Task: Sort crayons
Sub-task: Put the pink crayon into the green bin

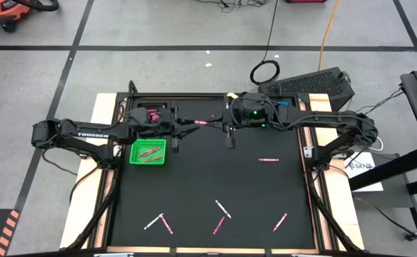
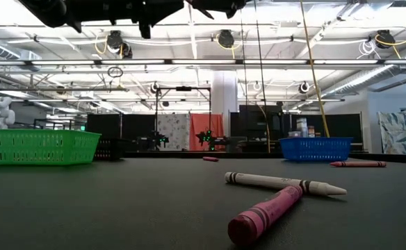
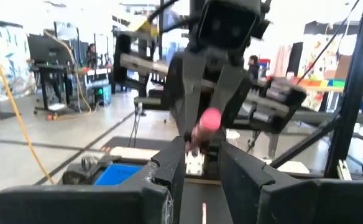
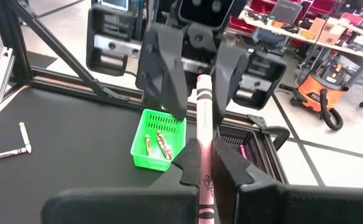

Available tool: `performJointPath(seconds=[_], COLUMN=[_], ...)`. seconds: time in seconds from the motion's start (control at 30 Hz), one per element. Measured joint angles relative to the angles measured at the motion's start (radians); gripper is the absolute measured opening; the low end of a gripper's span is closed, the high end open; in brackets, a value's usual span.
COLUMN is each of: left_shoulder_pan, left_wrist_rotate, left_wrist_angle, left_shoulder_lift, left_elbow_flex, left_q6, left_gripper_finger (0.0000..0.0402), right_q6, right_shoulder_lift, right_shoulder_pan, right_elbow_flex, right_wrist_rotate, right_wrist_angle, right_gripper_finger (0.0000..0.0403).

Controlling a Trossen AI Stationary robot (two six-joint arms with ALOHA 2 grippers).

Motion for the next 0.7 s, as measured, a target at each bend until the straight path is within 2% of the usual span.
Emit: performJointPath(seconds=[0.7], left_shoulder_pan=[0.001], left_wrist_rotate=[-0.001], left_wrist_angle=[0.084], left_shoulder_lift=[0.000], left_elbow_flex=[0.000], left_q6=[0.001], left_gripper_finger=[0.0100], right_q6=[0.002], right_shoulder_lift=[0.029], right_shoulder_pan=[0.002], right_elbow_flex=[0.000], right_wrist_rotate=[-0.007], right_wrist_angle=[0.091], right_gripper_finger=[0.0002])
